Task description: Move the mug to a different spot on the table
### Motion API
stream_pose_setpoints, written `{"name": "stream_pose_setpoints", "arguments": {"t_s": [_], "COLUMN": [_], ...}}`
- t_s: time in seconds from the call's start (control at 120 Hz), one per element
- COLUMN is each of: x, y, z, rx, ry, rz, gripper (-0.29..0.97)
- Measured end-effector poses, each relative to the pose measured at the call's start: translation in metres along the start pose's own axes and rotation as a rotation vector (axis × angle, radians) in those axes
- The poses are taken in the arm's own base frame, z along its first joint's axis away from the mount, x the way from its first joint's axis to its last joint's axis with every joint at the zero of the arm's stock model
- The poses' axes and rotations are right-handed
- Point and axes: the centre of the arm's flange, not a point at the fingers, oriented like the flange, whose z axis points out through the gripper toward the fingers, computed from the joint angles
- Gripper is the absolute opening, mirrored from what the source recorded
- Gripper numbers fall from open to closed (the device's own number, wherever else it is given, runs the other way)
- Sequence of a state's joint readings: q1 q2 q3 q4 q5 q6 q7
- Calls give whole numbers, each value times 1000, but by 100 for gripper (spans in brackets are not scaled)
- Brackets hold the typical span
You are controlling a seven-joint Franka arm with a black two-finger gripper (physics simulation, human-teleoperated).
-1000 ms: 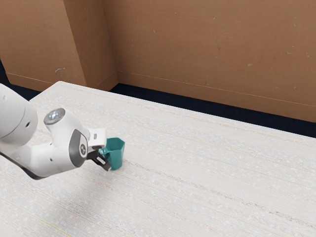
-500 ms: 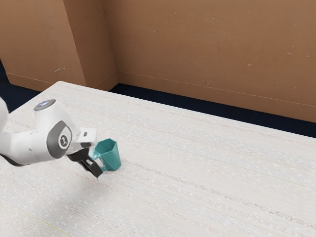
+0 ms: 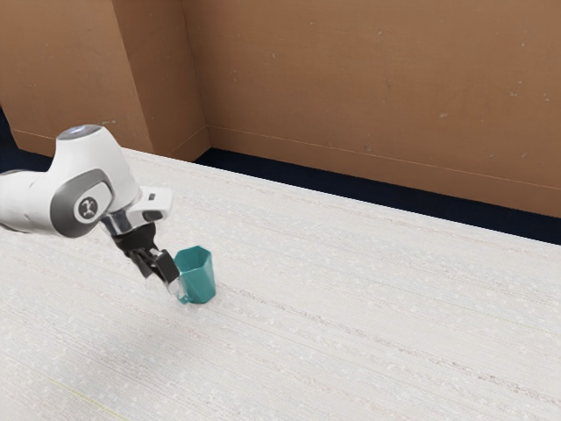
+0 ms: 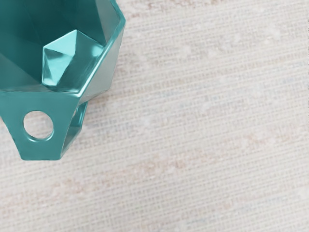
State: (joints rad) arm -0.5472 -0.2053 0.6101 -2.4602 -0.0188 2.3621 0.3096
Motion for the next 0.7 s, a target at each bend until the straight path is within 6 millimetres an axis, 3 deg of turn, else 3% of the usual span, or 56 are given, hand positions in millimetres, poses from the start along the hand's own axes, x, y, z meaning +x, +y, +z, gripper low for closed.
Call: {"name": "stream_pose_setpoints", "arguments": {"t_s": [0.133, 0.242, 0.333, 0.458, 0.575, 0.7], "x": [30, 62, 82, 116, 132, 143], "y": [1, -12, -17, -22, -19, -18], "z": [-48, -99, -130, -191, -241, -268], "rx": [38, 86, 116, 174, 203, 186], "ry": [25, 53, 65, 111, 122, 98], "rz": [-17, -60, -94, -138, -180, -224], "gripper": [66, 66, 66, 66, 66, 66]}}
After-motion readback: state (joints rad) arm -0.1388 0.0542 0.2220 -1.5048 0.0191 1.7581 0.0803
